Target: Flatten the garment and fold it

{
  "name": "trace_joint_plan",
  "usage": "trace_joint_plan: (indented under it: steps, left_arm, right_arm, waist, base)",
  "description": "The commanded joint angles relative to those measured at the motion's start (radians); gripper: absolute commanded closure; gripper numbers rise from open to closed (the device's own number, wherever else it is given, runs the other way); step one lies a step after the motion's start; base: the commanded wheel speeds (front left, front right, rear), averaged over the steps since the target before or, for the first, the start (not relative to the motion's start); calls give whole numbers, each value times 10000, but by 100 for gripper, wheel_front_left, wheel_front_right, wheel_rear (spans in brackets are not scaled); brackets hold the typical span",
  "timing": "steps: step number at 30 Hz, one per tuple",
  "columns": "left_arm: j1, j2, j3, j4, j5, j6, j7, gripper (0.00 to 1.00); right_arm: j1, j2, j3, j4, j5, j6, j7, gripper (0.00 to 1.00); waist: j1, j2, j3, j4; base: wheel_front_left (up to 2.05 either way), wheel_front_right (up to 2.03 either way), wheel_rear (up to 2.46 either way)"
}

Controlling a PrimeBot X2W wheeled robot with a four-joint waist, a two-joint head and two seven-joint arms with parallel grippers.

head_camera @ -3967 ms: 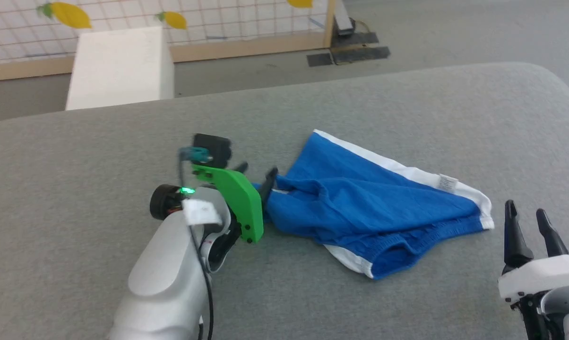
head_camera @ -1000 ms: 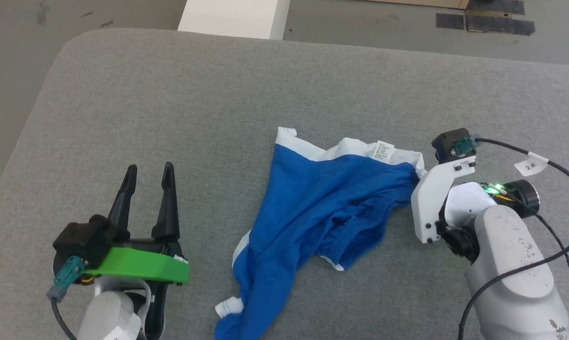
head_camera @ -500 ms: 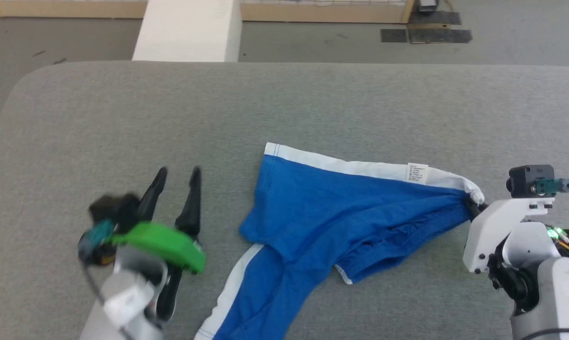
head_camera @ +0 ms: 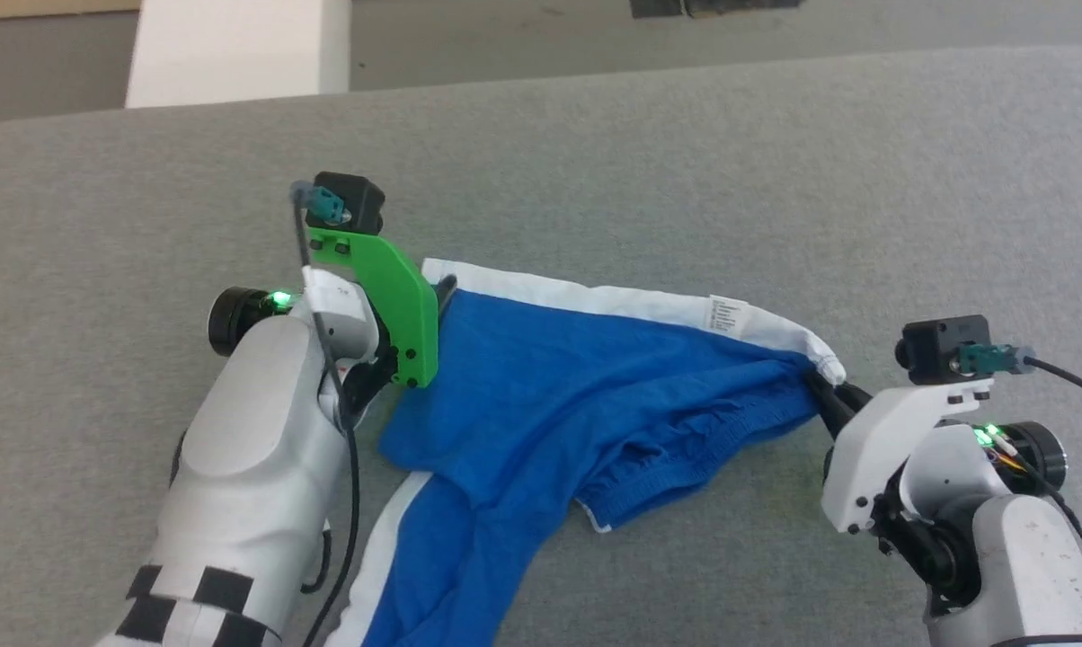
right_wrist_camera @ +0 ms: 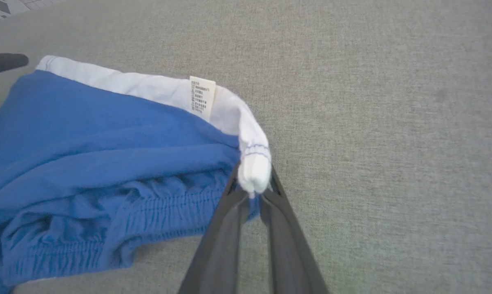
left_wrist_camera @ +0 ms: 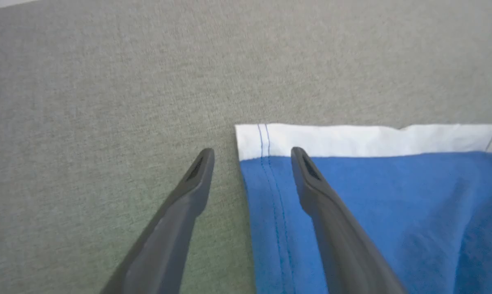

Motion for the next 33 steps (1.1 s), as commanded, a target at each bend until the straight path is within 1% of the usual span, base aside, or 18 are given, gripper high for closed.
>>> trace_joint_plan:
  steps: [1,6,7,8,9,14,19,22,24,26,30,33]
  left_arm:
    - [-212,127,-163,238,149,36,205,0]
    - [-418,158,-536,894,105,-23,661,0]
    - [-418,169,-623,992,95,-33,703,29]
    - [-403,188,-735,1074,105,-44,757,96]
    - [-357,171,-821,1143,15,-57,786,100]
    - [-199,126,-869,1201,-554,-81,488,100]
    - [-374,134,-454,847,-1359,-87,-584,100]
    - [-688,234,-209,542,-1808,-88,-1133,100]
    - [-1042,419,-140,299,-1968,-88,-1419,100]
    - [-1496,619,-58,37,-2113,-88,-1646,100]
    - [-2643,1144,-14,-380,-2137,-89,-1857,100]
    - [-3651,1544,29,-572,-1871,-87,-1995,100]
  right_arm:
    - [-140,-2,77,-23,72,-15,-80,100]
    - [-225,-2,158,69,114,-15,-232,100]
    - [-236,-2,162,95,125,-15,-257,100]
    - [-249,-2,170,120,130,-15,-272,100]
    - [-265,-2,174,151,140,-15,-293,100]
    - [-400,-2,155,212,52,-15,-354,100]
    - [-789,-1,32,127,153,-15,-402,100]
    - [-1370,-1,-114,117,618,-15,-334,100]
    - [-1985,-1,-129,113,687,-15,-174,100]
    - [-2758,-1,-154,152,1051,-15,20,100]
    - [-4668,-1,8,475,1414,-15,555,100]
    - [-6319,-178,427,893,1031,-15,657,100]
  waist:
    - [0,-1,436,-423]
    - [0,-1,660,-572]
    - [0,-1,690,-585]
    - [0,-1,704,-594]
    - [0,-1,710,-600]
    - [0,-1,653,-495]
    - [0,-1,437,-266]
    - [0,-1,280,-150]
    - [0,-1,201,-107]
    - [0,-1,169,-78]
    - [0,-1,234,-92]
    - [0,-1,370,-129]
  base:
    - [0,0,0]
    - [0,0,0]
    - [0,0,0]
    - [0,0,0]
    - [0,0,0]
    - [0,0,0]
    - [0,0,0]
    - [0,0,0]
    - [0,0,0]
    - [0,0,0]
    - [0,0,0]
    - [0,0,0]
